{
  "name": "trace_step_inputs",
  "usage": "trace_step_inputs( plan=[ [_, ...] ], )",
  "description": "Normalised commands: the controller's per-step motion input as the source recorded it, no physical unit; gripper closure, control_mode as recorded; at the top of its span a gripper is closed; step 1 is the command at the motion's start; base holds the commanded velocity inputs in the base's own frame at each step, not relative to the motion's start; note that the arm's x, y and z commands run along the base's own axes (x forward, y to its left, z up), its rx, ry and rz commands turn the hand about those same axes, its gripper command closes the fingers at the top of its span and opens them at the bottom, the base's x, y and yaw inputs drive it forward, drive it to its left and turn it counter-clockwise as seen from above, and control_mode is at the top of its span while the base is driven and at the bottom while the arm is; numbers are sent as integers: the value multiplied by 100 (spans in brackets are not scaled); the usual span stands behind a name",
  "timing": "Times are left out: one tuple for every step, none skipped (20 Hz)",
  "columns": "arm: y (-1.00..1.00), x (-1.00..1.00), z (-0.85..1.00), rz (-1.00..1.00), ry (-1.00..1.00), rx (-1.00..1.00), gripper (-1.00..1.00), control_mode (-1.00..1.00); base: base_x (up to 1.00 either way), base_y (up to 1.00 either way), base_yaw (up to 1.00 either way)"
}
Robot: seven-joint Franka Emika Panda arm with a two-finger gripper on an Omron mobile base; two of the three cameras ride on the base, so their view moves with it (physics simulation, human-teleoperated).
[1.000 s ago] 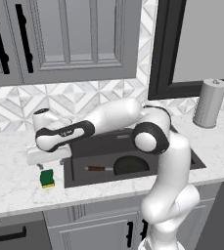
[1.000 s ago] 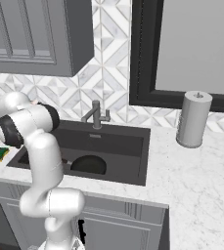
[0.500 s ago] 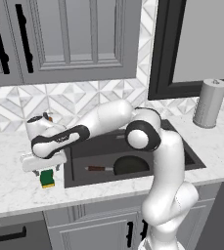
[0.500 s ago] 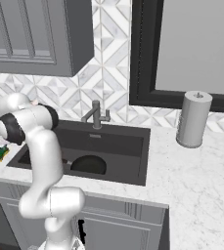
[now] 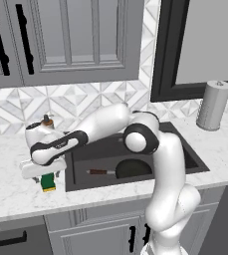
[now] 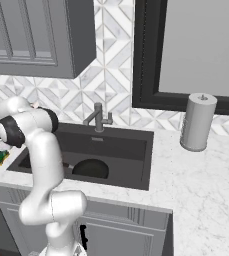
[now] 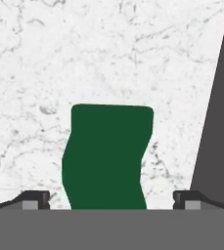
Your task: Pick the pan and sponge and place them into the sink. Then turn on the water.
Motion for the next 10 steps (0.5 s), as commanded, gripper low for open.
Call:
trace_step_inputs(
  plan=[
    [0,0,-21,0,1,0,-100,-100,0,0,0],
    [0,0,-23,0,0,0,-100,-100,0,0,0],
    [0,0,-20,0,0,0,-100,-100,0,0,0],
    [0,0,-21,0,0,0,-100,-100,0,0,0],
    [0,0,-23,0,0,0,-100,-100,0,0,0],
    [0,0,-24,0,0,0,-100,-100,0,0,0],
    [0,0,-26,0,0,0,-100,-100,0,0,0],
    [0,0,-27,0,0,0,-100,-100,0,0,0],
    [0,0,-26,0,0,0,-100,-100,0,0,0],
    [0,0,-27,0,0,0,-100,-100,0,0,0]
  ],
)
